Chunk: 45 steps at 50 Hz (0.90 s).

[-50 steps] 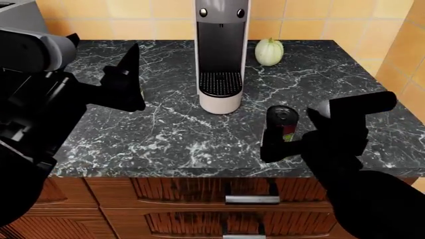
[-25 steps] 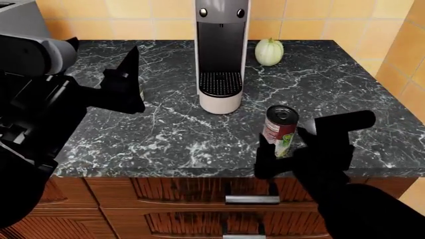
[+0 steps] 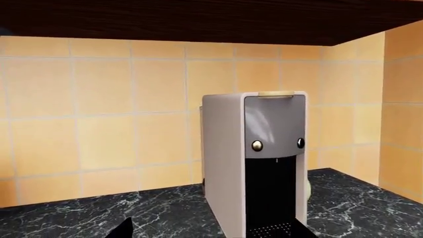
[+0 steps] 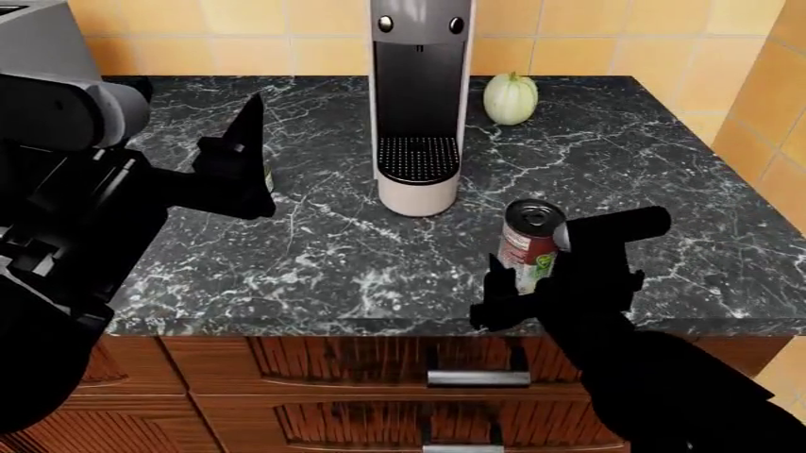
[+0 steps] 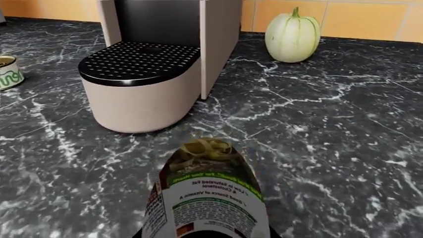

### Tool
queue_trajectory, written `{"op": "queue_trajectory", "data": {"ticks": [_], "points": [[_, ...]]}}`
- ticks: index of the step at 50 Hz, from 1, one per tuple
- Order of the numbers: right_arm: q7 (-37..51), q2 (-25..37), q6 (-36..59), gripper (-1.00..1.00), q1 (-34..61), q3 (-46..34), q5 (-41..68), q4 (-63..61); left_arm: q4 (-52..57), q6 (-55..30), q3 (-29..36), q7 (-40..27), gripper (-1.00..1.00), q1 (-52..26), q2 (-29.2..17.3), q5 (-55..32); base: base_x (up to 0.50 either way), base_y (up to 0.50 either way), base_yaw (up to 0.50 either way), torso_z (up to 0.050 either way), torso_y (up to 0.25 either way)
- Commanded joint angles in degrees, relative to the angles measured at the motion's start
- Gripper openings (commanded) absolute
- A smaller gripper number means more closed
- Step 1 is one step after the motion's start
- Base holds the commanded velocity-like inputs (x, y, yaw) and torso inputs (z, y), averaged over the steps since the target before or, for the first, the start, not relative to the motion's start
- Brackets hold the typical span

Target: Pick the cans from the counter and place them in their designated side in the cabinet.

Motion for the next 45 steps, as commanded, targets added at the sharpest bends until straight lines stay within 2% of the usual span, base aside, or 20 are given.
{"op": "queue_trajectory", "data": {"ticks": [1,10,20,24,31,34,41,45], "points": [[0.4,0.3,0.4,-1.0,0.5,-0.3,0.0,0.7,-0.3,1.3,0.8,-0.8,1.0,0.3,-0.7,-0.5,0.0,0.0,0.0,0.0,0.0],[2.2,0.9,5.7,-1.0,3.2,2.7,2.9,-4.4,-0.4,1.6,1.0,-1.6,1.0,-0.4,-1.4,-1.6,0.0,0.0,0.0,0.0,0.0],[8.8,-0.2,24.0,-1.0,18.9,9.4,11.7,-12.6,-0.9,4.4,1.0,0.5,1.0,0.1,-1.5,-0.6,0.0,0.0,0.0,0.0,0.0],[28.1,4.3,24.1,-1.0,27.3,9.7,34.0,-8.3,-1.1,5.8,0.5,1.6,1.0,0.4,-1.5,-0.4,0.0,0.0,0.0,0.0,0.0],[48.3,9.2,23.5,-1.0,43.4,6.5,57.2,3.4,-0.6,6.5,-0.5,1.4,1.0,0.5,-1.2,-2.1,0.0,0.0,0.0,0.0,0.002],[57.8,10.9,22.0,-1.0,51.8,2.0,69.3,12.6,-0.5,6.1,-1.0,0.8,1.0,-0.2,-1.5,-3.8,0.0,0.0,0.0,0.0,0.0],[60.4,12.7,21.8,-1.0,70.6,-7.2,78.0,29.4,-0.6,6.2,-1.6,0.6,1.0,-1.0,-2.2,-5.0,0.0,0.0,0.0,0.0,0.0],[54.5,12.4,23.4,-1.0,81.7,-11.1,75.2,38.0,-0.6,5.5,-1.9,-0.3,1.0,-2.7,-2.4,-7.2,0.0,0.0,0.0,0.0,0.0]]}}
